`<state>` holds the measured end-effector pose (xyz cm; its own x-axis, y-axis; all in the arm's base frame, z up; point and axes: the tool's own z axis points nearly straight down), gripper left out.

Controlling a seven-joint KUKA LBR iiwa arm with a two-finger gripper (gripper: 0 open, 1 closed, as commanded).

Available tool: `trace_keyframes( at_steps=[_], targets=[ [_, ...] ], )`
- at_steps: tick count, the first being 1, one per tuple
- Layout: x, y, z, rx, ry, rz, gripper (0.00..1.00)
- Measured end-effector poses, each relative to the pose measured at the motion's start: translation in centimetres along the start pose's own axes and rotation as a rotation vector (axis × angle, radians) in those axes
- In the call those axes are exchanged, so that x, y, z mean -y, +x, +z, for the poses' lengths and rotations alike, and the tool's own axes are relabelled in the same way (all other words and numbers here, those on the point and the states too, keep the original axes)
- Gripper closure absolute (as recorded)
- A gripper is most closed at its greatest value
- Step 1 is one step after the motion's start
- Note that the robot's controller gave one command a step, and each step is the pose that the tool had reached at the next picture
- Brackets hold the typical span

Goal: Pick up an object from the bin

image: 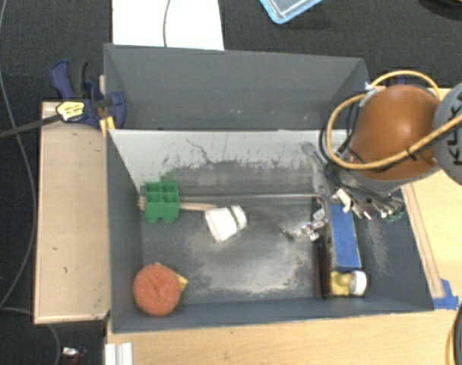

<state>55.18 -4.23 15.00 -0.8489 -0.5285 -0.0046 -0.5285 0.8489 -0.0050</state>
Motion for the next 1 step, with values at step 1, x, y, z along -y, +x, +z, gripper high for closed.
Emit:
trace_keyframes(
  at_steps=[1],
  targets=[
    [-0.08, 0.74, -2.08, -0.002, -0.004, 0.103, 0.0]
  ],
)
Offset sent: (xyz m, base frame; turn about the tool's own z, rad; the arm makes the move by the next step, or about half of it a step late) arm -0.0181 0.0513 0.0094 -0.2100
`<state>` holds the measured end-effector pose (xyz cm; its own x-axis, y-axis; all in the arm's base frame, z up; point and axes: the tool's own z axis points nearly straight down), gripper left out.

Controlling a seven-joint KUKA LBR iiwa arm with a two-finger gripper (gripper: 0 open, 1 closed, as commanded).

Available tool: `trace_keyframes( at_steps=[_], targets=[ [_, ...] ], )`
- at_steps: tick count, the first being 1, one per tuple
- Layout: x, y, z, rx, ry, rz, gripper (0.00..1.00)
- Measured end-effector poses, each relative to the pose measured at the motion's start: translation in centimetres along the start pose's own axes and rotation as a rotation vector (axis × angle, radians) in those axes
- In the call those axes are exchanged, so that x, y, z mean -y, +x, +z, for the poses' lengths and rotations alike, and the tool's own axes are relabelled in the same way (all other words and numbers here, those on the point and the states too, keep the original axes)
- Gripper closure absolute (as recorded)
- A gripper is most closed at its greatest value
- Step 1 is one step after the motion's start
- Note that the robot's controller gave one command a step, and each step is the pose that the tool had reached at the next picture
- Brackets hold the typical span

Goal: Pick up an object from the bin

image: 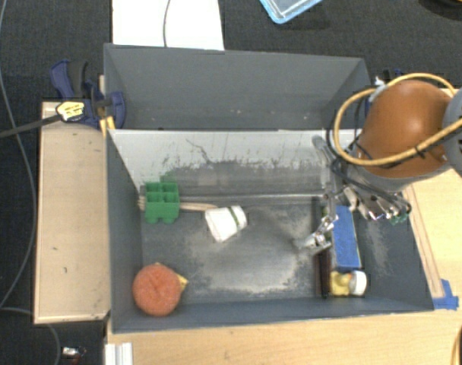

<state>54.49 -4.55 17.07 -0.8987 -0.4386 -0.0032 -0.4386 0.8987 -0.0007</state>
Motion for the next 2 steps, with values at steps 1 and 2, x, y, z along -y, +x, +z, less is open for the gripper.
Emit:
trace_keyframes(
  at_steps=[1, 2],
  targets=[
    [-2.6, -0.7, 0.5, 0.005, 0.003, 0.05, 0.0],
    [-0.6, -0.3, 1.1, 0.009, 0.004, -0.206, 0.0]
  ],
)
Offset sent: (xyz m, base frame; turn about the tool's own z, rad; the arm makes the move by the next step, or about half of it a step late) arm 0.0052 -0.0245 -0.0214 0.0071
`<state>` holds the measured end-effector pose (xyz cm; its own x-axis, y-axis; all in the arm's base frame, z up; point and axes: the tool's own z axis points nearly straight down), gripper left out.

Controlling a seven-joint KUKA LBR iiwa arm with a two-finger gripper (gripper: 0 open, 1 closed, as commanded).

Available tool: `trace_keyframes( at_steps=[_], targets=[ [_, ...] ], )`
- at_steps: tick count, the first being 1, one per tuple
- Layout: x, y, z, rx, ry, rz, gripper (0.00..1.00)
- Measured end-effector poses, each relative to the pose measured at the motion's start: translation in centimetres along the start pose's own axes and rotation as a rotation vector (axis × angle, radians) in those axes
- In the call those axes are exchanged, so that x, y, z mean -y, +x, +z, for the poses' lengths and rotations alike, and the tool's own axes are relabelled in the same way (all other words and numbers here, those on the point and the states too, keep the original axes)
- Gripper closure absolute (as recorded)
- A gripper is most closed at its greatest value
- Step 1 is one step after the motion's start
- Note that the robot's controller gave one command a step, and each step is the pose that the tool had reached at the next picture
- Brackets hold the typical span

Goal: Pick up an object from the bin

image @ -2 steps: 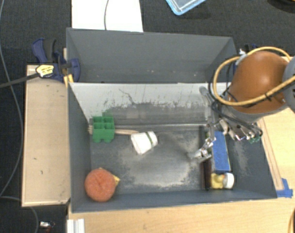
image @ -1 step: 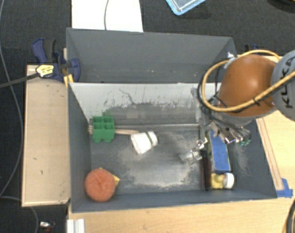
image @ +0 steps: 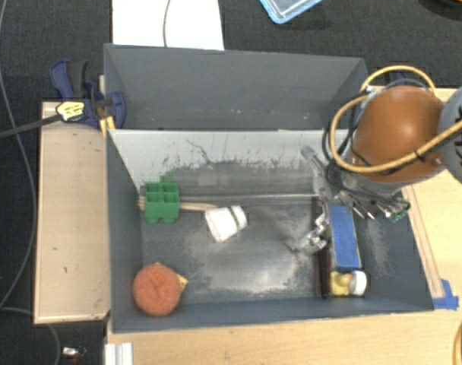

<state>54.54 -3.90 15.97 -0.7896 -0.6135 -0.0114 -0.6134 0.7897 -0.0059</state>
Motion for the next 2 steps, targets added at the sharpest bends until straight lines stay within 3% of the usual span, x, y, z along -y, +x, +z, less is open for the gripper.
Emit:
trace_keyframes(
  at_steps=[1, 2],
  targets=[
    [1.1, -1.0, 0.1, 0.002, 0.0, 0.085, 0.0],
    [1.2, 1.0, 1.2, -0.001, 0.0, -0.083, 0.0]
  ],
)
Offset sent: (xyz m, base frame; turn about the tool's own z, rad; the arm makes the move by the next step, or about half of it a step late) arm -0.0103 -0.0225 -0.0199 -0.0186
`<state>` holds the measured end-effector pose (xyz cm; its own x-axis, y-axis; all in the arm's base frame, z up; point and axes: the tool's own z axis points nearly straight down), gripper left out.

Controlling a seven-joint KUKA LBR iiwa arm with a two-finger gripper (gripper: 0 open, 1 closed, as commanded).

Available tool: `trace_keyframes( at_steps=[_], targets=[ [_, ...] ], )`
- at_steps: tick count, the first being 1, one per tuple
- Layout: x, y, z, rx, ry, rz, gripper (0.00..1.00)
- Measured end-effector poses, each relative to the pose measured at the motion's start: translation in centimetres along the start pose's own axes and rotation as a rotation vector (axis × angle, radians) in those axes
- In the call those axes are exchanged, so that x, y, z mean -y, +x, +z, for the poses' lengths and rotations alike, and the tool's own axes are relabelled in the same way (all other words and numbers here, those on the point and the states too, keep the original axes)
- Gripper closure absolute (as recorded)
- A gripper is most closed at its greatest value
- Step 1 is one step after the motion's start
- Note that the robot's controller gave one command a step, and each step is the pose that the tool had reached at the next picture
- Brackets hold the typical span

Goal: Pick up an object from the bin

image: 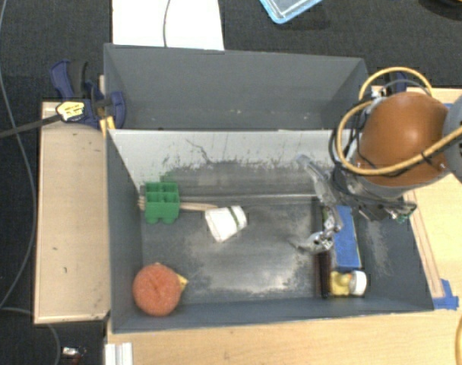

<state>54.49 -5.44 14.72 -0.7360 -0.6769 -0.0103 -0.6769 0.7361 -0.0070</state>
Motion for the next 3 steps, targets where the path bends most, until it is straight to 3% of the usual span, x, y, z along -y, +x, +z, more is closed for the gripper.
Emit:
trace_keyframes(
  at_steps=[1, 2, 3],
  targets=[
    [0.0, -1.0, -3.6, 0.003, 0.002, -0.061, 0.0],
    [1.0, -0.9, -4.0, 0.007, 0.007, -0.31, 0.0],
    [-3.1, -2.4, -2.5, 0.005, 0.002, -0.279, 0.0]
  ],
)
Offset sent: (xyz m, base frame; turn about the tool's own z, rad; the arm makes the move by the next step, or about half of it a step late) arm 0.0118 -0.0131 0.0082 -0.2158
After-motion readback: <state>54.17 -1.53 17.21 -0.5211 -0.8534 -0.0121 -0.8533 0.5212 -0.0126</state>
